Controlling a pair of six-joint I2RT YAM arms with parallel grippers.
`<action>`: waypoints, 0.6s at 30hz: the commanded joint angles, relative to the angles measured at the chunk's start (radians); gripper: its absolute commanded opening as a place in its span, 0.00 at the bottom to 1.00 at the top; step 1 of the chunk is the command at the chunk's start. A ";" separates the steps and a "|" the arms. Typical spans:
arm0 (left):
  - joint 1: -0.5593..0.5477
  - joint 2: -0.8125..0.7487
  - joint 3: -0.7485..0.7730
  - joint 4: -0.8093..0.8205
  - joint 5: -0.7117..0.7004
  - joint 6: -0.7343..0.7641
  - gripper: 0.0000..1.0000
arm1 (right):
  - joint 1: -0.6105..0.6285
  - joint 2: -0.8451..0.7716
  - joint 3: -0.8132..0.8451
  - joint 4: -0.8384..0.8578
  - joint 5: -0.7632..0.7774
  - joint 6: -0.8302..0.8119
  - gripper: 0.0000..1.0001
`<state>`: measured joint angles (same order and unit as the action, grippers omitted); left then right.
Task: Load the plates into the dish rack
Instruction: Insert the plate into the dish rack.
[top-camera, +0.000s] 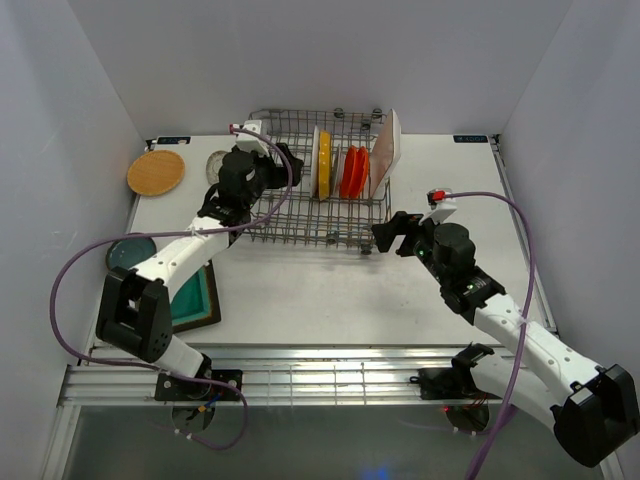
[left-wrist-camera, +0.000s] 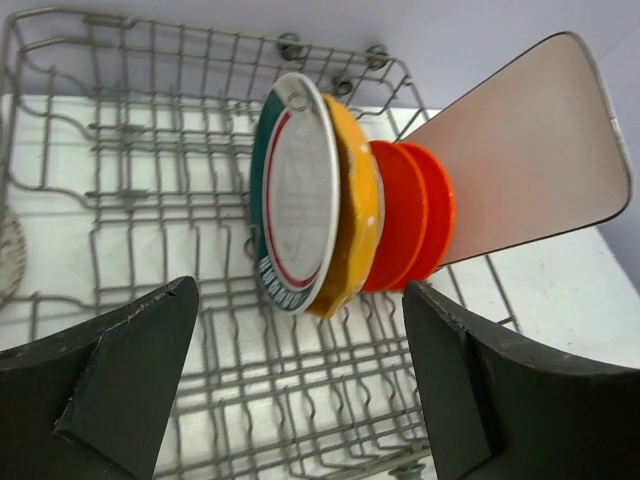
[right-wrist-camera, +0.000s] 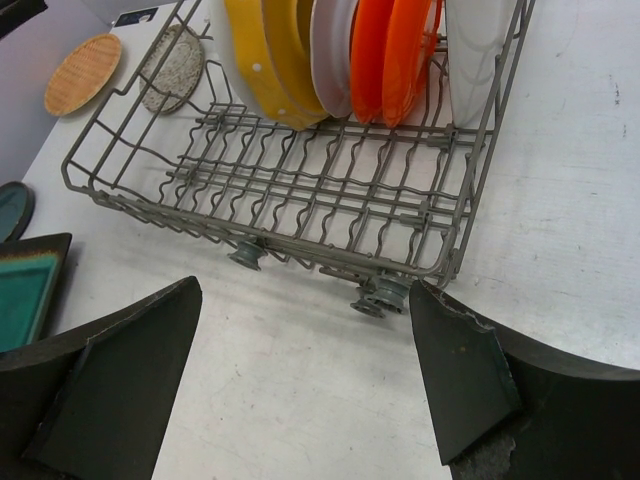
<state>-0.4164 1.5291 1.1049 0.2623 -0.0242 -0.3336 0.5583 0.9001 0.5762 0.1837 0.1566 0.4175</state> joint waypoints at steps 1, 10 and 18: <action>-0.002 -0.061 0.056 -0.262 -0.115 0.050 0.94 | -0.001 0.006 0.042 0.037 0.003 -0.011 0.90; -0.001 -0.168 0.084 -0.508 -0.232 -0.036 0.96 | -0.001 0.010 0.040 0.039 0.008 -0.016 0.90; 0.001 -0.284 -0.060 -0.455 -0.243 -0.022 0.97 | 0.000 0.023 0.040 0.043 -0.002 -0.013 0.90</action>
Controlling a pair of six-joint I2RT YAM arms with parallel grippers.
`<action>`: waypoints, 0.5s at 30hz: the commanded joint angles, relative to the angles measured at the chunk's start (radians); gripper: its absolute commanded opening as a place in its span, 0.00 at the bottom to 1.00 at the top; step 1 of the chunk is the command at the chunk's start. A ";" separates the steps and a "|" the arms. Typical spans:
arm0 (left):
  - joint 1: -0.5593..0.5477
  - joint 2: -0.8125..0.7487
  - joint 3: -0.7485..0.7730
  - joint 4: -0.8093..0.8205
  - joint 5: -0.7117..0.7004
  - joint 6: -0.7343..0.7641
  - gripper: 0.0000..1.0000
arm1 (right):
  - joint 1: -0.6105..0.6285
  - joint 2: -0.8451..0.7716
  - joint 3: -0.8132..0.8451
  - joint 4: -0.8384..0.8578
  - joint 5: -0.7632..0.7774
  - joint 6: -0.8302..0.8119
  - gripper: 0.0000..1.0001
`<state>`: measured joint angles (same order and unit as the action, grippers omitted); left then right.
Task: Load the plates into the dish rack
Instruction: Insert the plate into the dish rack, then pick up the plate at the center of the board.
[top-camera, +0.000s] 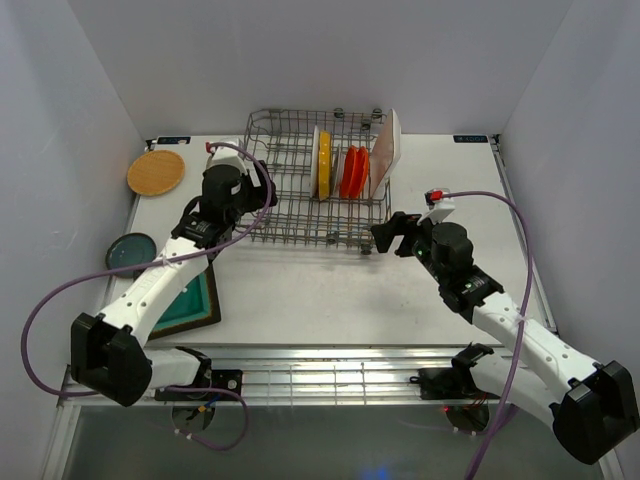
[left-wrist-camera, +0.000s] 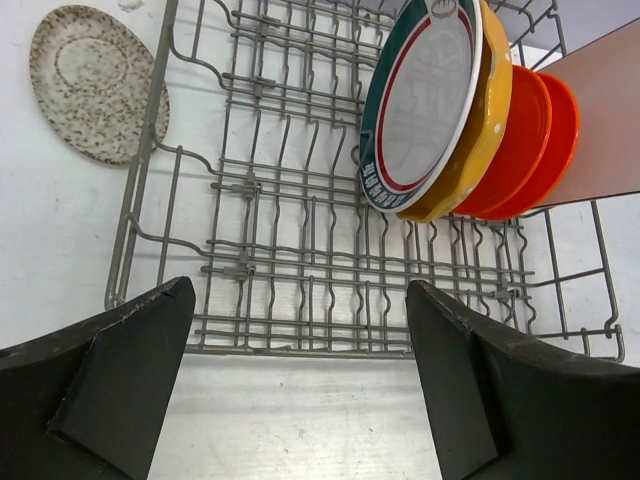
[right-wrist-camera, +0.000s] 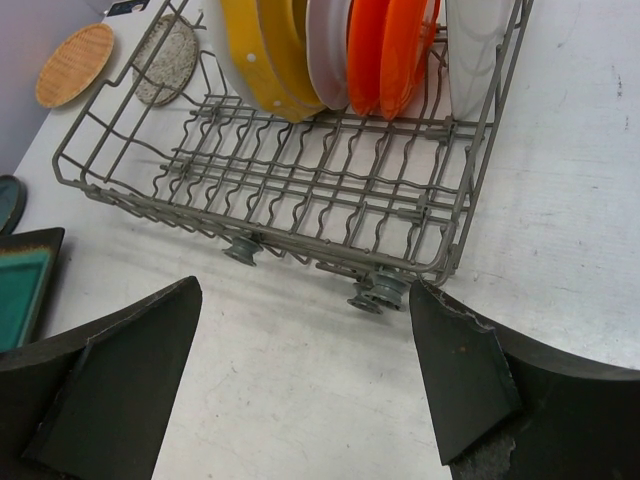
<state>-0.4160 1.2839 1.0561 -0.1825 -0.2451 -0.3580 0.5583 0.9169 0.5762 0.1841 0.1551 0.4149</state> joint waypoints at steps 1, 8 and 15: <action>0.002 -0.041 -0.010 -0.023 -0.046 0.002 0.97 | -0.001 0.008 0.040 0.044 -0.003 -0.010 0.90; 0.046 -0.064 -0.050 0.012 -0.103 -0.044 0.98 | -0.001 0.019 0.040 0.043 -0.003 -0.008 0.90; 0.195 0.001 -0.033 -0.003 0.071 -0.136 0.98 | -0.001 0.014 0.037 0.043 0.003 -0.010 0.90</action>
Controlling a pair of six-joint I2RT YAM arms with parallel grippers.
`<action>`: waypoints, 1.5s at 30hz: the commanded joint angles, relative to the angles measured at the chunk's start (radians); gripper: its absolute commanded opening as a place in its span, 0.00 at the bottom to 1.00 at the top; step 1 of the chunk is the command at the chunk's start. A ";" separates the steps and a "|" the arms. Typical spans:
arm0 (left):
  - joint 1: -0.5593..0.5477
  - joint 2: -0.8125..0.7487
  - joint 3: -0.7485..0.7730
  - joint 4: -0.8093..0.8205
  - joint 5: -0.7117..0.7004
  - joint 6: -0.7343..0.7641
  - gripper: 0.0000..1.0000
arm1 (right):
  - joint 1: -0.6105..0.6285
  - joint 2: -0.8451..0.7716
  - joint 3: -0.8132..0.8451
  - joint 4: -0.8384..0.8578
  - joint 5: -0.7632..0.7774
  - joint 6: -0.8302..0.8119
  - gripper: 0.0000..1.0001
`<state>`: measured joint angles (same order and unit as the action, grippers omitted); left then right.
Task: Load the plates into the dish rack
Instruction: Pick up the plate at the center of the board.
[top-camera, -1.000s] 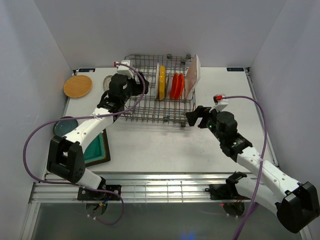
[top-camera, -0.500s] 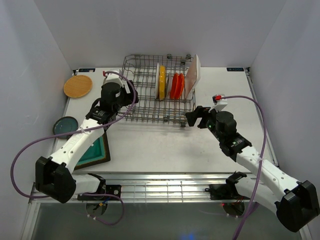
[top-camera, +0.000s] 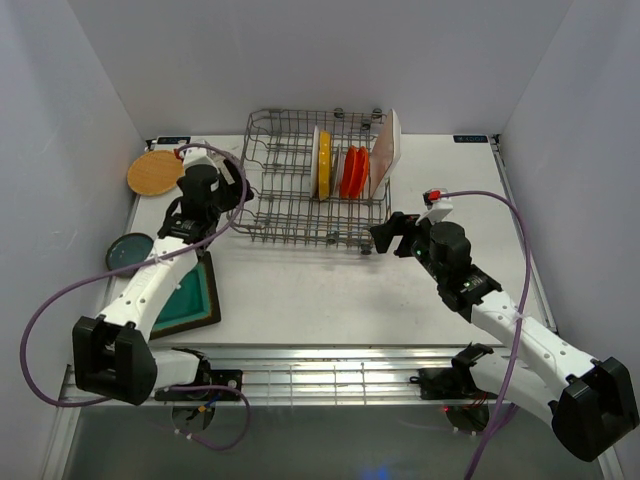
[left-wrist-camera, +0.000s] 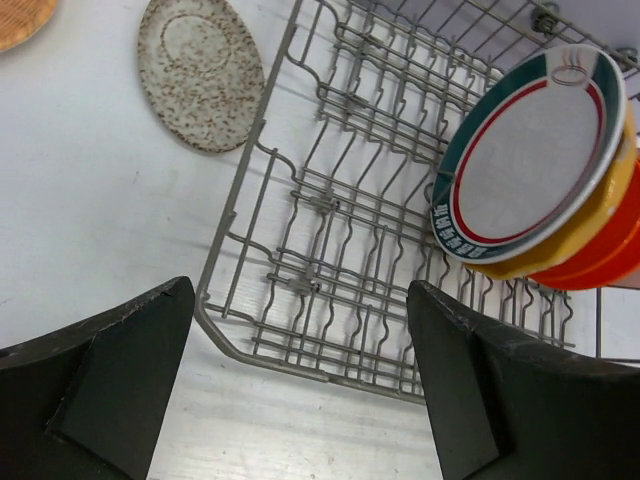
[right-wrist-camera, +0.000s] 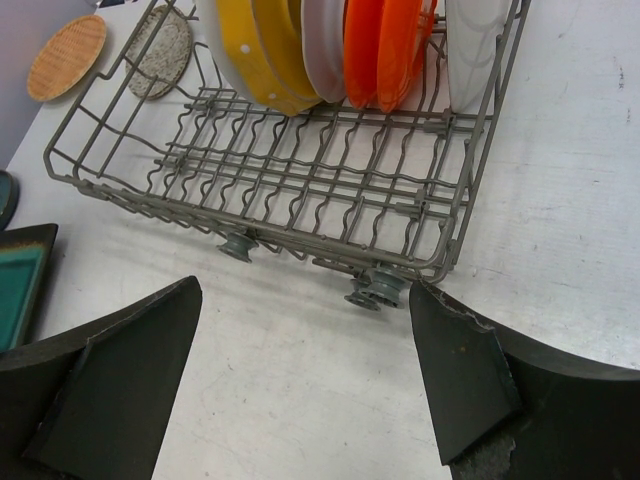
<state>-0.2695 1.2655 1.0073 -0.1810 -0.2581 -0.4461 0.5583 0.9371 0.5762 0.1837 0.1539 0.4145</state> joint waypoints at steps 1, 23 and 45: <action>0.084 0.031 0.022 -0.006 0.097 -0.065 0.98 | -0.001 -0.006 0.037 0.043 0.004 -0.010 0.90; 0.558 0.426 0.096 0.137 0.488 -0.256 0.91 | -0.001 -0.001 0.036 0.054 -0.014 -0.014 0.90; 0.480 0.799 0.428 0.201 0.448 -0.325 0.80 | -0.001 0.002 0.039 0.054 -0.016 -0.017 0.90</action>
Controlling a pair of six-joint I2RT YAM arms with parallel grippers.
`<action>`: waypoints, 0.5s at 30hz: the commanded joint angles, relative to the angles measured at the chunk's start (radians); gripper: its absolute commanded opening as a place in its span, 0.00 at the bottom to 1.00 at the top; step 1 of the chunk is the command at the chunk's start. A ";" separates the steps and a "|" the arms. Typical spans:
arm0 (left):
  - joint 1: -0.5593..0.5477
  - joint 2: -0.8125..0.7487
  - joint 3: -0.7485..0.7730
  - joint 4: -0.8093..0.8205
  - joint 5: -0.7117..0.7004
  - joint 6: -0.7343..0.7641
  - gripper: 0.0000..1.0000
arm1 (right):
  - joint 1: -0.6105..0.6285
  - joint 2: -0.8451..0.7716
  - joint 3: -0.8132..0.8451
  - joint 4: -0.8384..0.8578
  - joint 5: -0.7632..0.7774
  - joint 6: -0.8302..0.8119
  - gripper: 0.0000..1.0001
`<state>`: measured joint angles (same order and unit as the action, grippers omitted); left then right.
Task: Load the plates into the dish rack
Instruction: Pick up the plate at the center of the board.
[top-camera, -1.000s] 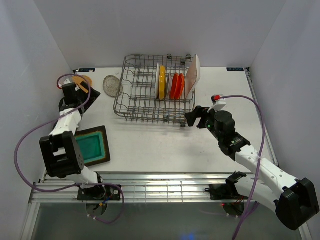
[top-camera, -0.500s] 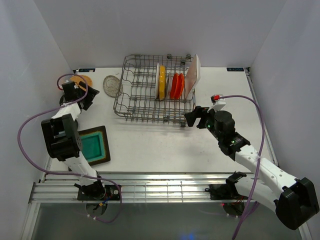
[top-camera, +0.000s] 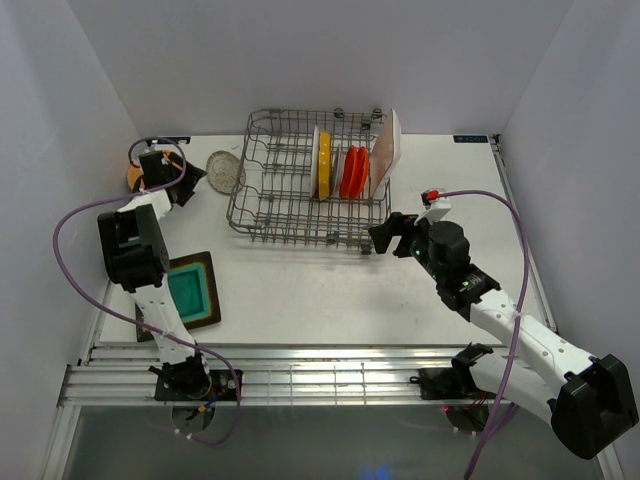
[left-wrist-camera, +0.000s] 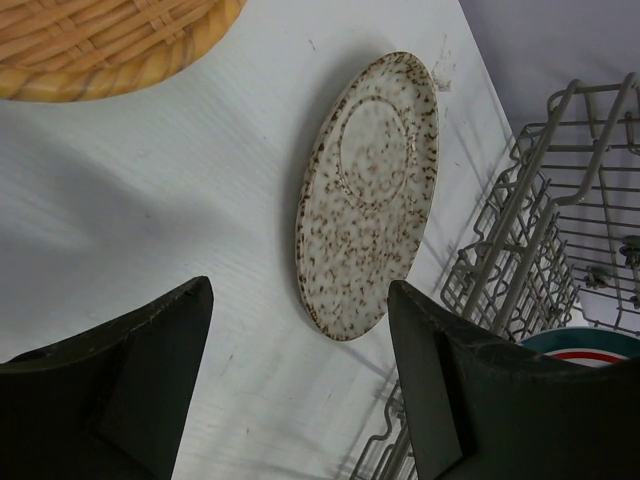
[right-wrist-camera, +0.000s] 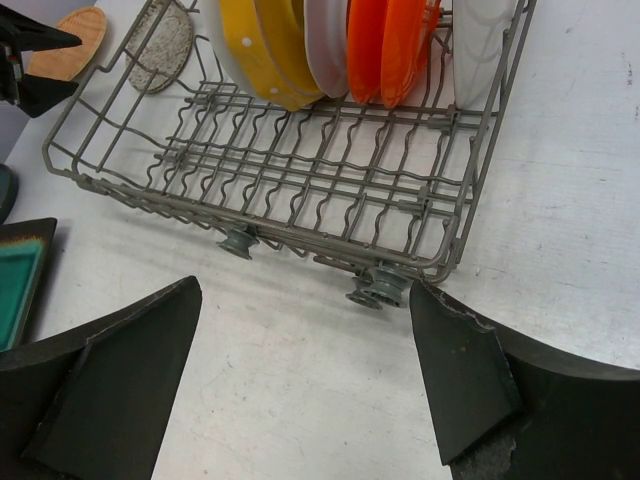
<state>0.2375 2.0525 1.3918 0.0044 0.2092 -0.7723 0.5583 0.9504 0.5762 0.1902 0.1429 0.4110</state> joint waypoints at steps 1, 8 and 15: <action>-0.032 0.024 0.058 0.017 -0.016 -0.005 0.80 | -0.001 -0.015 0.037 0.048 -0.005 -0.014 0.90; -0.072 0.106 0.099 0.022 -0.077 0.033 0.79 | -0.001 -0.010 0.040 0.048 -0.016 -0.012 0.90; -0.087 0.141 0.102 0.043 -0.088 0.025 0.76 | -0.001 0.002 0.040 0.048 -0.014 -0.011 0.90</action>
<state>0.1520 2.1853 1.4723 0.0319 0.1425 -0.7555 0.5583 0.9508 0.5762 0.1902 0.1303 0.4110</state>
